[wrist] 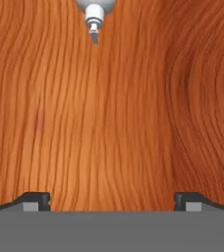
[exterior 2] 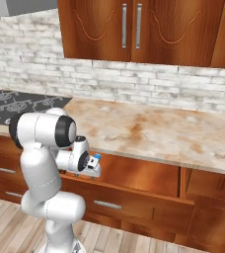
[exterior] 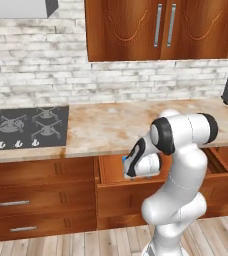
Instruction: Restock the sink supplies by placing the sponge and soap dispenser on the counter and next to the sink. Make sure the soap dispenser is upright.
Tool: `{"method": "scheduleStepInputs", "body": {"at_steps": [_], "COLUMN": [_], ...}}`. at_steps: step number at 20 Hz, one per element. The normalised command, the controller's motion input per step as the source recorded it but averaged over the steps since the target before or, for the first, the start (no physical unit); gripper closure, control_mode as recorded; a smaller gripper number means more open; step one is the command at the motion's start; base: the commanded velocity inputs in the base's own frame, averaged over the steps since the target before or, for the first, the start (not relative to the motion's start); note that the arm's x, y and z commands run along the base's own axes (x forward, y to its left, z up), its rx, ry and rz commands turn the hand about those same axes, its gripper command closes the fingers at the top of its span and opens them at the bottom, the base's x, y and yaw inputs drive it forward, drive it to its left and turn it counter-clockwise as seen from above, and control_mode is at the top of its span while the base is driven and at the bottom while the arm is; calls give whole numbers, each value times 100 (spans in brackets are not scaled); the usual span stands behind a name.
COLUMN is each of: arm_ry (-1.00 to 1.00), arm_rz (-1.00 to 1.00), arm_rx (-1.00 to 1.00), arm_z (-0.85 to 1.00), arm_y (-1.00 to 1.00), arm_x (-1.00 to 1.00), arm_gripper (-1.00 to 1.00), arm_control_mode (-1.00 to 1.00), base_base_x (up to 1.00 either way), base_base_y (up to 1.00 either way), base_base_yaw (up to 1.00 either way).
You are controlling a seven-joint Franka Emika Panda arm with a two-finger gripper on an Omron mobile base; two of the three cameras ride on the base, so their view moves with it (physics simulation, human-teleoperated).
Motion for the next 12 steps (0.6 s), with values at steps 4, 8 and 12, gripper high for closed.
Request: {"method": "scheduleStepInputs", "body": {"at_steps": [4, 8, 12], "arm_ry": [17, 15, 10], "arm_rz": [-2, 0, 0], "arm_rx": [0, 0, 0], "arm_z": [-5, 0, 0], "arm_y": [4, 0, 0], "arm_x": [-23, -51, -66], "arm_gripper": [-100, -100, -100], "arm_control_mode": [-100, -100, -100], "base_base_x": [0, 0, 0], "base_base_y": [0, 0, 0], "base_base_yaw": [0, 0, 0]}}
